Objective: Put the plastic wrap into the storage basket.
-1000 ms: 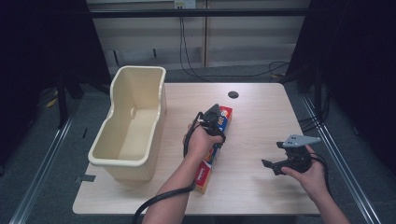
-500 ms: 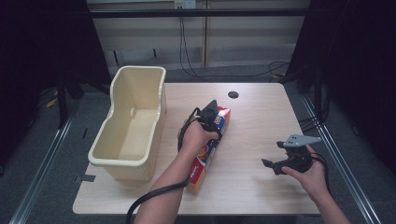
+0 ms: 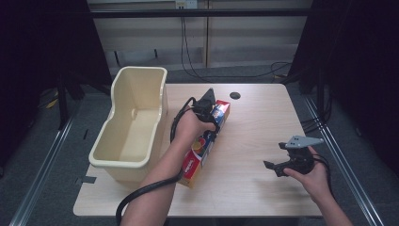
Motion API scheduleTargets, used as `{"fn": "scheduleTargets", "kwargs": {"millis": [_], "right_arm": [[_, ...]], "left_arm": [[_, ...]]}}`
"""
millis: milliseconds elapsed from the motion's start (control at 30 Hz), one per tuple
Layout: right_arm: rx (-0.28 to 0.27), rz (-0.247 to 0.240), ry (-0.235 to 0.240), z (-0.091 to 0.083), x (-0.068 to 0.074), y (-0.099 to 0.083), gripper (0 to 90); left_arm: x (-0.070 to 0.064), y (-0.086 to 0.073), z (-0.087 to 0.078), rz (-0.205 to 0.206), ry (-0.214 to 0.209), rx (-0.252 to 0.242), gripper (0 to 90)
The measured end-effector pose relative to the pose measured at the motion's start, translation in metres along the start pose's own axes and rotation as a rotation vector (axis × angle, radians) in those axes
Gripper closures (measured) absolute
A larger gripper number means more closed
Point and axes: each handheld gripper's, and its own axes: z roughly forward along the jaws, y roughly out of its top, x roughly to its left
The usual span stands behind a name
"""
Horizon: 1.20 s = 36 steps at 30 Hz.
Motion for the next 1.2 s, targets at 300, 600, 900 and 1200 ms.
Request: {"fn": "scheduleTargets", "kwargs": {"millis": [300, 600, 900, 1200], "right_arm": [[-0.001, -0.002, 0.007, 0.001, 0.001, 0.000, 2.7], [-0.010, 0.011, 0.035, 0.000, 0.000, -0.001, 2.0], [0.002, -0.001, 0.058, 0.002, 0.002, -0.002, 2.0], [0.004, -0.003, 0.061, 0.003, 0.002, -0.002, 2.0]], "left_arm": [[-0.001, 0.002, -0.032, -0.003, -0.004, 0.013, 41.3], [0.000, 0.003, -0.058, -0.010, 0.002, 0.014, 41.3], [0.007, 0.002, -0.079, -0.022, -0.004, 0.010, 41.3], [0.014, -0.002, -0.103, -0.048, -0.007, -0.004, 41.3]]}}
